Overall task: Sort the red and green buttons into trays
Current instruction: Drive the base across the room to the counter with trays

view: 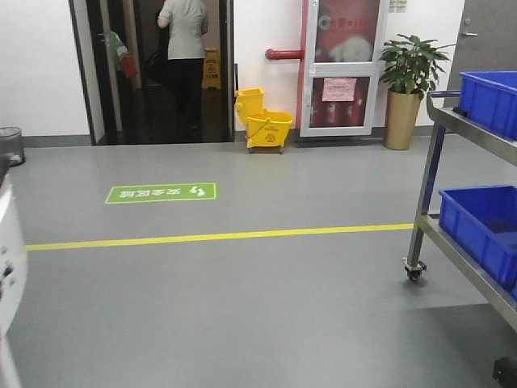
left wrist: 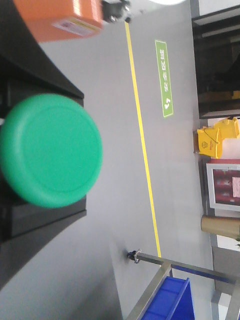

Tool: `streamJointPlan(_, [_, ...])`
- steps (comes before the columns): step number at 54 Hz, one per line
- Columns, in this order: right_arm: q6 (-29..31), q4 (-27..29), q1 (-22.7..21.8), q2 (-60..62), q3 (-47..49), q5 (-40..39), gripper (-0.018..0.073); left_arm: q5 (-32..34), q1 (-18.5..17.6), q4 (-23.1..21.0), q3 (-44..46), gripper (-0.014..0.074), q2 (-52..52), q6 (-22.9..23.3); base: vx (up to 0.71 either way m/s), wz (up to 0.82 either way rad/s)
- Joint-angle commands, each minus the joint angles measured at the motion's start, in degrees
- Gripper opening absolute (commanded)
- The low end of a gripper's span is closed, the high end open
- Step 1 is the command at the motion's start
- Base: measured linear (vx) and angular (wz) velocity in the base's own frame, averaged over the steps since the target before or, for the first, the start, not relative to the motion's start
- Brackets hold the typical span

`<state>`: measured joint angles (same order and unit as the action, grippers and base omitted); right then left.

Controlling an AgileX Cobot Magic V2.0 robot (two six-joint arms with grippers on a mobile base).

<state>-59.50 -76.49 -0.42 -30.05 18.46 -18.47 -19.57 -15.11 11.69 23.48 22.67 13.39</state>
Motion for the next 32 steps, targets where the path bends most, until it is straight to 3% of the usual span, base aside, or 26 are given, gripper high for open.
streamJointPlan(1, [-0.07, 1.4, -0.2, -0.43, 1.84, -1.33, -0.0009, 5.08, -0.15, 0.2, 1.52, 0.0004, 0.46, 0.26, 0.59, -0.14])
streamJointPlan(32, [-0.07, 1.45, -0.2, -0.43, 1.84, -1.32, -0.0009, 5.08, -0.15, 0.2, 1.52, 0.0004, 0.46, 0.26, 0.55, -0.25])
